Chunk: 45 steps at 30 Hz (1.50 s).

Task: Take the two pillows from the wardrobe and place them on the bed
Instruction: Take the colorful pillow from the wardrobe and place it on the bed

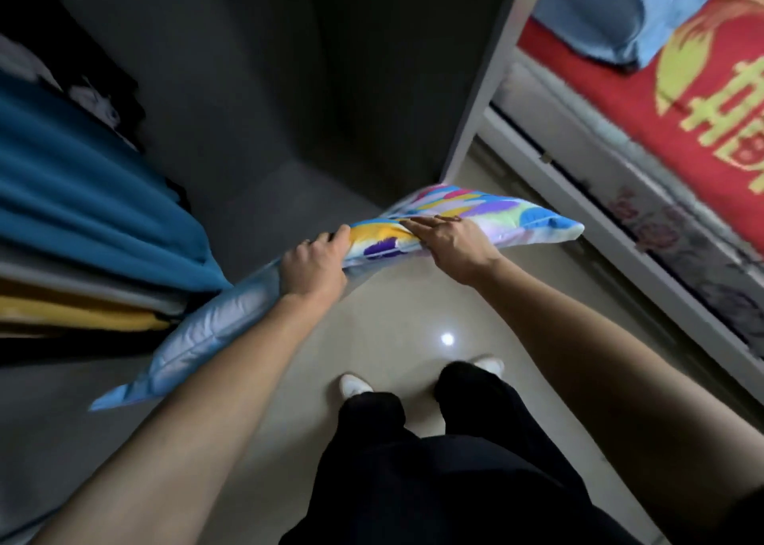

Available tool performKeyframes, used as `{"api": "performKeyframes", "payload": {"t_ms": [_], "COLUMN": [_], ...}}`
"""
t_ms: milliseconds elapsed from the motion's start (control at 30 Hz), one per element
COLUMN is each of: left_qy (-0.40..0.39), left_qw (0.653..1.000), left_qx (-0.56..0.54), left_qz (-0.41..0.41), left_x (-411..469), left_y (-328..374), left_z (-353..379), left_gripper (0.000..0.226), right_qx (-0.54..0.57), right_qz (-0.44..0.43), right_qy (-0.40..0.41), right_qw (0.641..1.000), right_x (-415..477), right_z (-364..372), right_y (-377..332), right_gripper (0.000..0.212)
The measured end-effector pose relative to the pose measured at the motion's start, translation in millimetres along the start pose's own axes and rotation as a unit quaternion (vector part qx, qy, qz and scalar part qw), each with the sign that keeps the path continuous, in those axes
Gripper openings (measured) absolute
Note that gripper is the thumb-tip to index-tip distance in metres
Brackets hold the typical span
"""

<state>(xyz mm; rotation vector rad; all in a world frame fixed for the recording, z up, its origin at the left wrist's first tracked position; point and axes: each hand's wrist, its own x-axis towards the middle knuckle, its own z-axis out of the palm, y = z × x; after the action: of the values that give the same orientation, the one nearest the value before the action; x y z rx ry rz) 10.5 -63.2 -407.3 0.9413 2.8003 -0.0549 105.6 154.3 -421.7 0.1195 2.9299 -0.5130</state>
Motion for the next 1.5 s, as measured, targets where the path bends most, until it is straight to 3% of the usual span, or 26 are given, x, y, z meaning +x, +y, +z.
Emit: {"api": "performKeyframes", "payload": {"t_ms": [200,333,533,833,1033,1233,1500], "left_qy": [0.015,0.042,0.088,0.155,0.218,0.229,0.196], "left_qw": [0.997,0.995,0.992,0.973,0.949,0.928,0.932], "left_qx": [0.067,0.081,0.06,-0.044,-0.135,-0.206,-0.177], "left_qz": [0.027,0.028,0.068,0.165,0.185,0.21,0.247], "left_x": [-15,-23,-19,29,103,216,369], "left_y": [46,102,243,438,488,512,534], "left_z": [-68,-94,-110,-144,-167,-180,-235], "left_gripper": [0.049,0.047,0.057,0.056,0.045,0.041,0.048], "right_qx": [0.018,-0.035,-0.087,-0.158,-0.2,-0.217,-0.159], "right_qz": [0.015,-0.004,0.017,0.156,0.178,0.228,0.325], "right_qy": [0.028,0.042,0.067,0.177,0.296,0.295,0.286], "right_qw": [0.999,0.998,0.994,0.959,0.917,0.902,0.887], "right_x": [-50,-91,-189,-290,-271,-200,-108], "right_z": [-50,-90,-151,-235,-277,-313,-366], "right_y": [10,44,145,289,345,404,474], "right_gripper": [0.052,0.049,0.057,0.061,0.051,0.053,0.061]}}
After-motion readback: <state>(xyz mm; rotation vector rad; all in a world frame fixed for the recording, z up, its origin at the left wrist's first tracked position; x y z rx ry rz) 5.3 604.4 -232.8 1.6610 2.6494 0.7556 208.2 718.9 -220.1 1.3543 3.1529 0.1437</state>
